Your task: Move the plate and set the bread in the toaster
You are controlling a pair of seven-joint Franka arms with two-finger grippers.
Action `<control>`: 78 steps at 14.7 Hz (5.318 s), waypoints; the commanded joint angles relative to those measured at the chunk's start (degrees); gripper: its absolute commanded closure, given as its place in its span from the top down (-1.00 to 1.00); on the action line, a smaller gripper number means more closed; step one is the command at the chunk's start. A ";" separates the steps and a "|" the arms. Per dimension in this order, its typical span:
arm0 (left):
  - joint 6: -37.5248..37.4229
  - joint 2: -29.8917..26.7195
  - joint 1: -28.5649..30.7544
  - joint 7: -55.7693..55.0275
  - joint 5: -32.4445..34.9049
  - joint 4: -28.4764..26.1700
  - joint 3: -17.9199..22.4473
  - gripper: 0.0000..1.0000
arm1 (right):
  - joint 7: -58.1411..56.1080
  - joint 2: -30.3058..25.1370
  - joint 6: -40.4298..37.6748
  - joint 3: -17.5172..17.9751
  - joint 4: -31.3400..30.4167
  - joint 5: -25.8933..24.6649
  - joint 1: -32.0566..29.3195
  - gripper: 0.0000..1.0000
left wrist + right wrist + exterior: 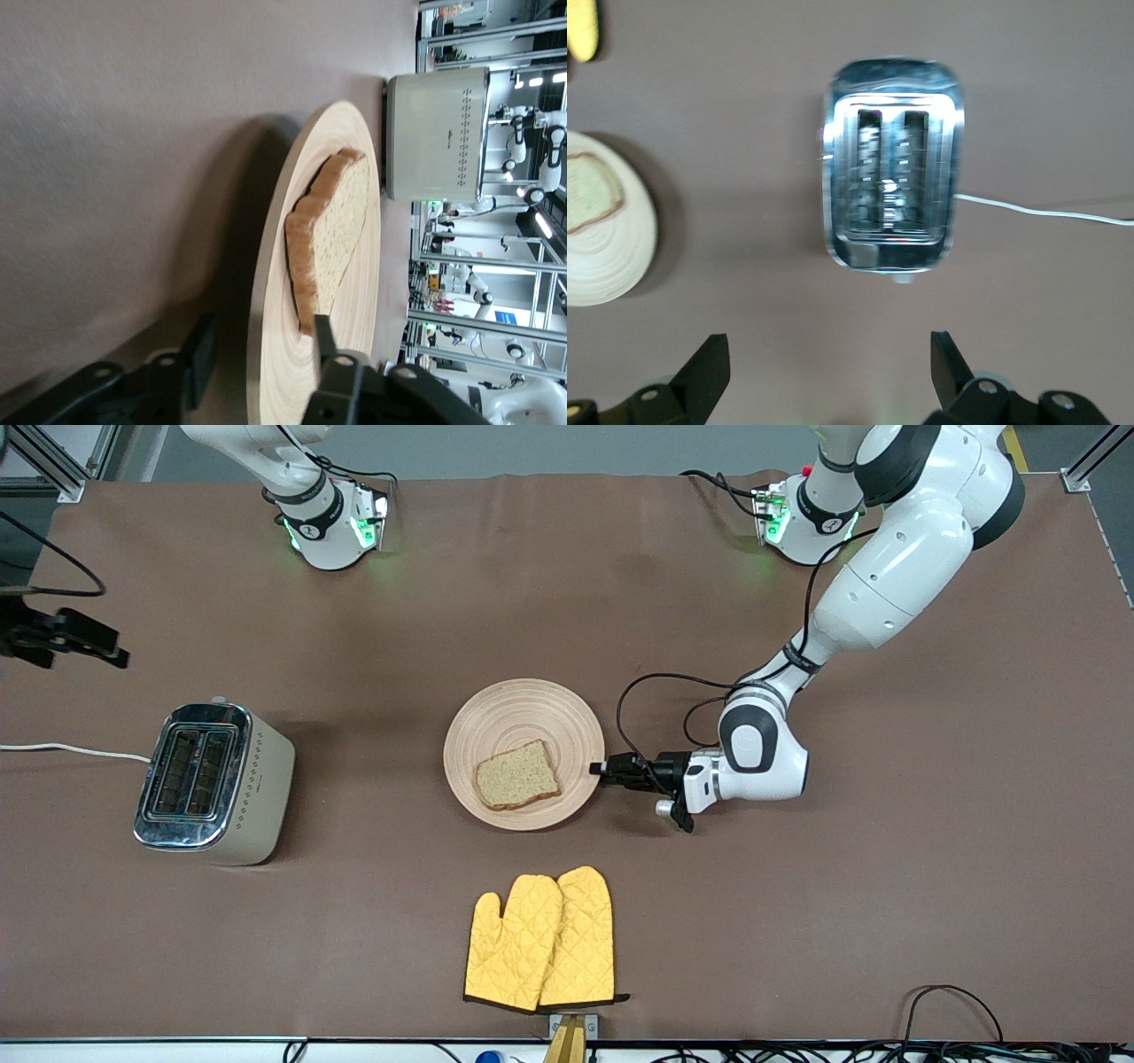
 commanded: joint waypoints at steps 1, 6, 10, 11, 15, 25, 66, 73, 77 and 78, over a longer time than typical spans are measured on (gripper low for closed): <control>-0.21 -3.60 1.17 -5.20 -0.45 0.47 1.00 1.00 | 4.78 3.97 2.50 0.11 -0.80 5.11 4.20 1.00; -1.69 -12.73 7.56 -20.67 14.54 0.39 4.27 1.00 | 20.60 11.53 15.06 0.11 -2.47 6.63 20.70 1.00; -5.91 -18.71 13.11 -31.83 26.59 0.48 4.44 1.00 | 29.05 19.53 26.67 0.02 -2.91 6.63 30.48 1.00; -7.23 -20.30 13.90 -34.64 30.27 0.48 4.53 1.00 | 29.24 21.63 28.25 0.02 -2.91 6.71 31.80 1.00; -11.62 -26.89 14.35 -52.46 49.43 1.96 4.09 1.00 | 29.41 28.06 37.47 0.11 -5.01 6.71 34.62 1.00; -40.19 -38.49 14.88 -61.21 73.37 11.46 2.33 1.00 | 30.29 35.45 49.80 0.02 -6.78 6.71 35.59 0.78; -51.97 -56.43 5.03 -51.37 70.83 6.28 17.54 1.00 | 14.64 27.54 -3.02 -17.91 12.21 -38.37 28.04 -0.99; -51.98 -56.08 4.86 -51.28 70.83 6.19 17.54 1.00 | 26.59 27.54 -2.84 -17.65 7.38 -34.34 26.72 -0.99; -52.06 -55.99 4.95 -51.28 70.83 6.10 17.54 1.00 | 32.12 27.63 -3.11 -17.56 7.02 -28.19 26.72 -0.99; -51.98 -55.99 4.95 -51.28 70.83 6.10 17.54 1.00 | 33.53 27.81 -3.02 -17.47 7.11 -27.40 26.72 -0.99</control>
